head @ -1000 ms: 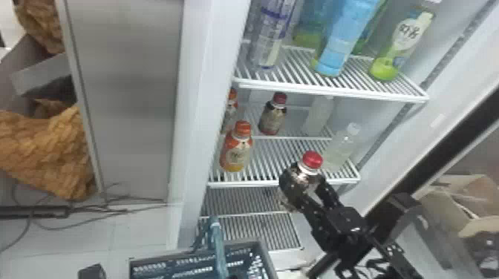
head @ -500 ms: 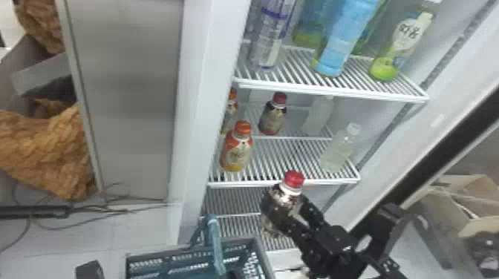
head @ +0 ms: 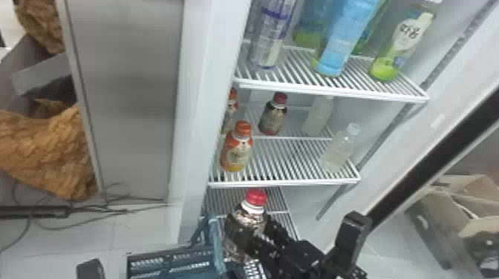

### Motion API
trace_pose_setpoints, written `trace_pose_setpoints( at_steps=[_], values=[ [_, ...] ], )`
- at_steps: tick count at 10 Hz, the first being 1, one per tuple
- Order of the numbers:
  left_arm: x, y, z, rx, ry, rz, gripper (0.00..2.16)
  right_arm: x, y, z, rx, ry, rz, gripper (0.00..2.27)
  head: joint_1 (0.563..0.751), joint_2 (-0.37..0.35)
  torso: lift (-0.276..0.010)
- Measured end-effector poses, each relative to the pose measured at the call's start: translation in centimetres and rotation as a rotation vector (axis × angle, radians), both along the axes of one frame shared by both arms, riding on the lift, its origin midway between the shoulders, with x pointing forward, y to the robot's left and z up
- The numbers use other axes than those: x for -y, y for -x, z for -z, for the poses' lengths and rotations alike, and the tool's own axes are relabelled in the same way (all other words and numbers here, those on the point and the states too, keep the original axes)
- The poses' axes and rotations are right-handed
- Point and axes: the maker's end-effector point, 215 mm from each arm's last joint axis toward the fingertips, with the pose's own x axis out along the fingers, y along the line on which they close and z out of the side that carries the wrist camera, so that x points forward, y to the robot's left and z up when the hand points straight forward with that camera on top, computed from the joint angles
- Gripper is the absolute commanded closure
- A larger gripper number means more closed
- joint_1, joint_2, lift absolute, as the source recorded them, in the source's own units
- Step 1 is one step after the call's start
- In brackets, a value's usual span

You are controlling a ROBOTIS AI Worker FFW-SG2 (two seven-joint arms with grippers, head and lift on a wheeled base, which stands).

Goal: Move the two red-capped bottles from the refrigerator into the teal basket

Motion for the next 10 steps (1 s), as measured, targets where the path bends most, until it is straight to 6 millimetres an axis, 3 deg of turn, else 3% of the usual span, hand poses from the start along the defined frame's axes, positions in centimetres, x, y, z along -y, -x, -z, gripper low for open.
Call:
trace_pose_setpoints(
  at_steps=[3, 6, 10],
  values=[
    [0.0, 0.0, 0.0, -0.001, 0.002, 0.0, 1.11, 0.1, 0.5, 0.9, -0.025, 0.015, -0.006, 0.65, 0.695, -0.35, -0.228],
    [0.0, 0.1, 0.0, -0.001, 0.002, 0.002, 1.11, 0.1, 0.9, 1.4, -0.047, 0.014, -0.021, 0.36, 0.695, -0.35, -0.228],
    [0.1, 0.2, -0.1, -0.002, 0.005, 0.004, 1.11, 1.1, 0.5, 1.3, -0.032, 0.031, 0.0, 0.35, 0.695, -0.35, -0.228]
  ],
)
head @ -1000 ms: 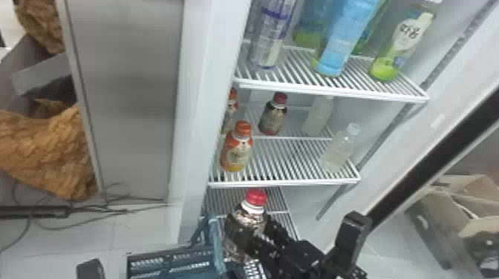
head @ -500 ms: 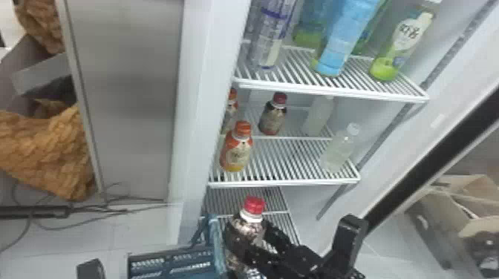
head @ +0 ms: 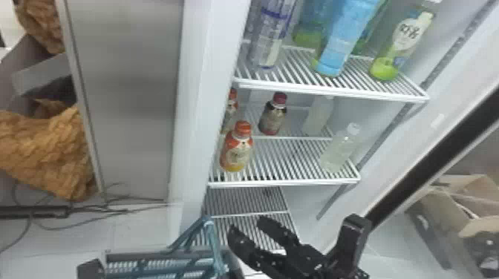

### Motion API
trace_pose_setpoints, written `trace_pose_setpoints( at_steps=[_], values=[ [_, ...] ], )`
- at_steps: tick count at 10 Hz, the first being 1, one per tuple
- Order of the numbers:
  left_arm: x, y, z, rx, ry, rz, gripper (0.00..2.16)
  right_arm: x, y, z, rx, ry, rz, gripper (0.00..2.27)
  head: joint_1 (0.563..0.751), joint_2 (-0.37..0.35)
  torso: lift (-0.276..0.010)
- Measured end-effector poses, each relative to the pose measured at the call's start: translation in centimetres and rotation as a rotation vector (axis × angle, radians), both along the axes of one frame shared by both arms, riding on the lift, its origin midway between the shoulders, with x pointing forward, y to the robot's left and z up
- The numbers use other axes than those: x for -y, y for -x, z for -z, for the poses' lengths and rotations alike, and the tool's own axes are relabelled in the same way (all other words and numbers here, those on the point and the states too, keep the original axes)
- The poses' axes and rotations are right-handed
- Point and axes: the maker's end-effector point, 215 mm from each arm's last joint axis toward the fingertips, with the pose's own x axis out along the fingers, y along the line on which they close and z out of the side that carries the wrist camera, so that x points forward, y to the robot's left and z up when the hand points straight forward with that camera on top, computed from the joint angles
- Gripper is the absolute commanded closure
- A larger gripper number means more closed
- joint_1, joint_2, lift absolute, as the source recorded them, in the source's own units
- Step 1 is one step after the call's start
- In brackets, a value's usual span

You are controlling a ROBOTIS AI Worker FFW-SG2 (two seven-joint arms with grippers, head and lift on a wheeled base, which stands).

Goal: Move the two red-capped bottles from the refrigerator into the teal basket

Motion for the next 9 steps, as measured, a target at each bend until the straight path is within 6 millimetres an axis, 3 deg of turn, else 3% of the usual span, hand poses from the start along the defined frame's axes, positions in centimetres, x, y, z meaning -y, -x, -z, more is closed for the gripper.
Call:
trace_pose_setpoints(
  at_steps=[4, 9],
  values=[
    [0.2, 0.2, -0.1, -0.002, 0.007, 0.003, 1.11, 3.3, -2.5, -2.3, 0.123, 0.032, 0.094, 0.35, 0.695, -0.35, -0.228],
    [0.3, 0.2, -0.3, -0.002, 0.014, 0.0, 1.1, 10.1, -6.8, -5.7, 0.319, 0.129, 0.252, 0.36, 0.695, -0.35, -0.228]
  ],
)
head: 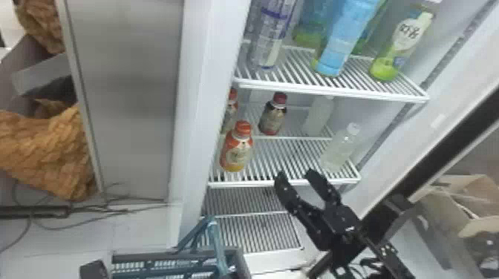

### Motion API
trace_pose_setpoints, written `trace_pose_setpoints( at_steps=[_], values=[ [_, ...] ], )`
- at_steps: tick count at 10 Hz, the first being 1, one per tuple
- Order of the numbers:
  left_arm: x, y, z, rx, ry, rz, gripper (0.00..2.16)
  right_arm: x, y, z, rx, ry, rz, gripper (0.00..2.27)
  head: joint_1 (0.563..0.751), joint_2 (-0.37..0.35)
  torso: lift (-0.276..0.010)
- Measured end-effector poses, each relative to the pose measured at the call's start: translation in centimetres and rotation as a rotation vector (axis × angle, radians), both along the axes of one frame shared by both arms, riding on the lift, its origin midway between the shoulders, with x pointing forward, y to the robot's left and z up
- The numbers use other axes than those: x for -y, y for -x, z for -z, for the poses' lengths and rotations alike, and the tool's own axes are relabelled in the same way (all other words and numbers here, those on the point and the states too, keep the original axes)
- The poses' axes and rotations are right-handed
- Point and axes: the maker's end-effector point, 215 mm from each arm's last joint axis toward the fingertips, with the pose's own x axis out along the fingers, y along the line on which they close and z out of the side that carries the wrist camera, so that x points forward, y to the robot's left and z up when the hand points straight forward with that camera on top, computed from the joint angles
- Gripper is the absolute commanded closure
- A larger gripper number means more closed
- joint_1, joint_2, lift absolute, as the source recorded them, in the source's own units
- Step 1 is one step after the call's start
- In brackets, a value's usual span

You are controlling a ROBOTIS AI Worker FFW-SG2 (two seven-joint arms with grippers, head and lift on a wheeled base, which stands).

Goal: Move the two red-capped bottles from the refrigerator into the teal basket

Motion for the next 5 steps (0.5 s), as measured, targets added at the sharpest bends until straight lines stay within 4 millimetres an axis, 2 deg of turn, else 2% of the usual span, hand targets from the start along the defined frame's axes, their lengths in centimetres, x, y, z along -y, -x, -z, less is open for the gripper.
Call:
trace_pose_setpoints(
  at_steps=[2, 5],
  values=[
    [-0.1, -0.2, -0.1, -0.002, 0.005, -0.01, 1.1, 2.1, -2.0, -0.2, 0.056, 0.017, 0.046, 0.36, 0.695, -0.35, -0.228],
    [0.1, -0.1, -0.3, -0.001, 0.013, -0.005, 1.1, 4.0, -4.5, -0.4, 0.11, 0.047, 0.084, 0.35, 0.695, -0.35, -0.228]
  ],
)
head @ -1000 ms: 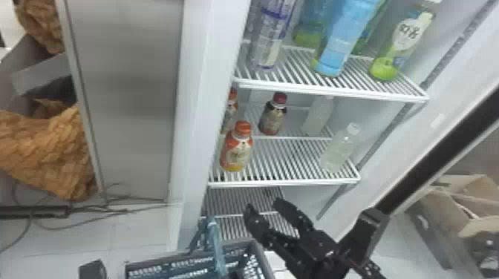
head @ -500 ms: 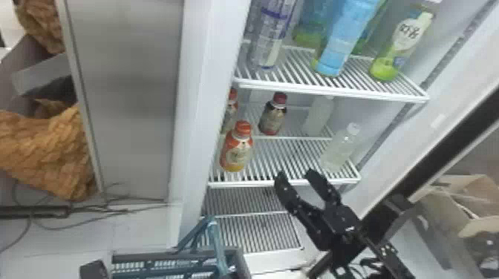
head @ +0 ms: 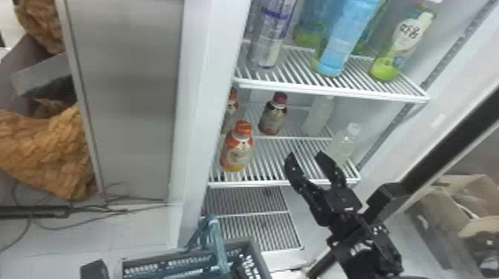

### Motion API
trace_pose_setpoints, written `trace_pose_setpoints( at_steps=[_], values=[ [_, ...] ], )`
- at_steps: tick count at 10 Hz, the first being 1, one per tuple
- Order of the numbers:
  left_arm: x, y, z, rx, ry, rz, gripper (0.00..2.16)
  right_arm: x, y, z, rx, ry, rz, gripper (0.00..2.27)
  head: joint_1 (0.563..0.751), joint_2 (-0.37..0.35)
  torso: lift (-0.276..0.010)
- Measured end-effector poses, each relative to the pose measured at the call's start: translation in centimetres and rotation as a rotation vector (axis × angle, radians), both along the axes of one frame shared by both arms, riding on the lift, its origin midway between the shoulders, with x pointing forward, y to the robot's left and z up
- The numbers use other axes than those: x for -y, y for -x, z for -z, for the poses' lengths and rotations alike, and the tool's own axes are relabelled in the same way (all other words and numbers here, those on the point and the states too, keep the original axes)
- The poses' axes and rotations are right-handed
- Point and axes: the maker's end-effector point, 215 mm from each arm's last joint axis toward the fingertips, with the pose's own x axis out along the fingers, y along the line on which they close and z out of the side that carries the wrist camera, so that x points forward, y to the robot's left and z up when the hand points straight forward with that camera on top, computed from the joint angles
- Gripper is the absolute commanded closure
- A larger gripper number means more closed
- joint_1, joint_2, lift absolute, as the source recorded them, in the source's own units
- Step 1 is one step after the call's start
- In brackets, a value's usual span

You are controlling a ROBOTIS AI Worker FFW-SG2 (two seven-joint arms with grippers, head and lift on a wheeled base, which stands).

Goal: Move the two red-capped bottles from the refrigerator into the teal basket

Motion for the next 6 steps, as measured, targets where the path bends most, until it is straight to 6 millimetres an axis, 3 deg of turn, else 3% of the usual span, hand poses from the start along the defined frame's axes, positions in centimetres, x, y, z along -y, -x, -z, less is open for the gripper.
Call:
trace_pose_setpoints(
  at_steps=[6],
  values=[
    [0.5, 0.2, -0.3, 0.001, 0.01, 0.01, 1.1, 1.3, -4.6, 0.2, 0.048, 0.026, 0.04, 0.32, 0.695, -0.35, -0.228]
  ],
)
